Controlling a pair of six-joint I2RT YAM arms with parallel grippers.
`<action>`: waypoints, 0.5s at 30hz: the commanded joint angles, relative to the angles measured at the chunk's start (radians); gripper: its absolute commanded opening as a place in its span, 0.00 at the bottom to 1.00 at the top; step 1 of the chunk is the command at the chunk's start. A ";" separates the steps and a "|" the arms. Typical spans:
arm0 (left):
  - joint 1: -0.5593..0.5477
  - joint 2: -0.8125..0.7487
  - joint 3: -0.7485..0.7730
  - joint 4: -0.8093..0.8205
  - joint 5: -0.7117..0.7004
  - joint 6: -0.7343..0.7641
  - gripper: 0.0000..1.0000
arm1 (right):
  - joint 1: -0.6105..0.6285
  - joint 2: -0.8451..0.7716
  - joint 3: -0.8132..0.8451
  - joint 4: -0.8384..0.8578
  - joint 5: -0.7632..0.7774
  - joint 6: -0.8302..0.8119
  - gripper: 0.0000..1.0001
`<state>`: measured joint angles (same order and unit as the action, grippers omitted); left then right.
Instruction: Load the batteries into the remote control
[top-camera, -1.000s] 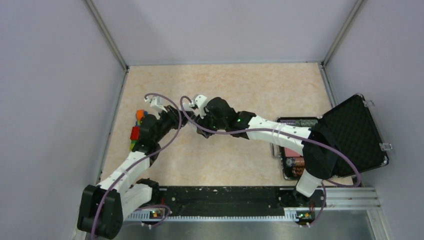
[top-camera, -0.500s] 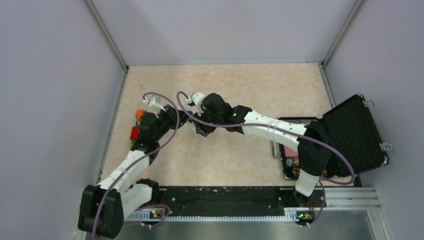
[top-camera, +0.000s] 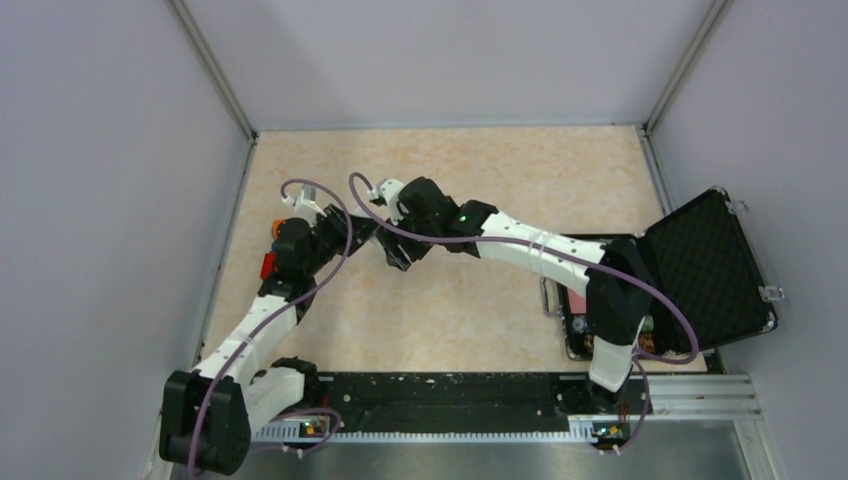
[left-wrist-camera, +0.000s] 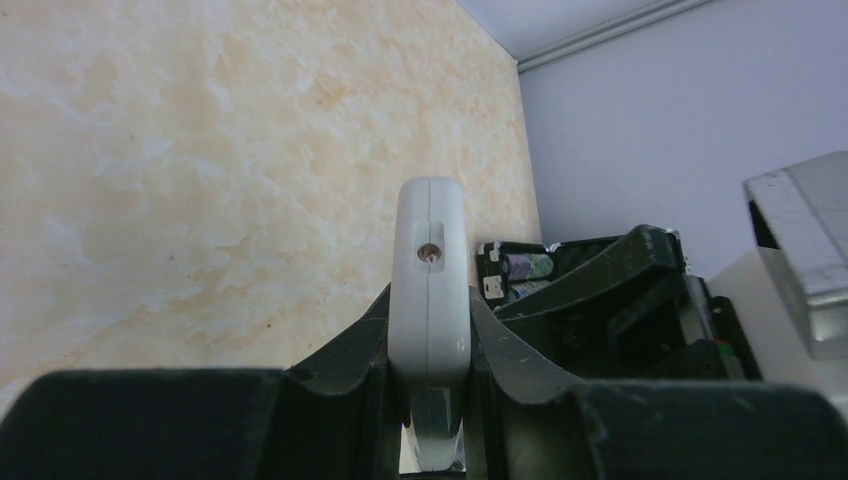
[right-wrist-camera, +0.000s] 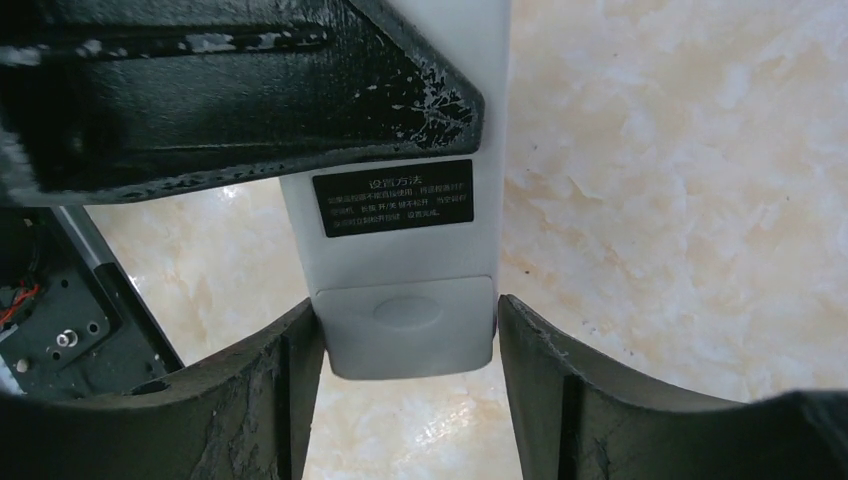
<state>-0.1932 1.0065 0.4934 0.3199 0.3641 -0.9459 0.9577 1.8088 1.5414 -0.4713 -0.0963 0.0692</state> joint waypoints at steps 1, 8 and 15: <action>0.014 0.002 0.058 0.034 0.052 -0.080 0.00 | -0.014 0.020 0.060 0.000 0.007 0.015 0.62; 0.036 0.009 0.053 0.036 0.054 -0.119 0.00 | -0.015 0.007 0.081 -0.018 0.019 0.027 0.74; 0.059 0.008 0.050 0.041 0.062 -0.142 0.00 | -0.027 -0.047 0.085 -0.007 -0.041 0.036 0.99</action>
<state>-0.1497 1.0195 0.5068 0.3119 0.4068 -1.0637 0.9459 1.8275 1.5784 -0.5026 -0.0940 0.0944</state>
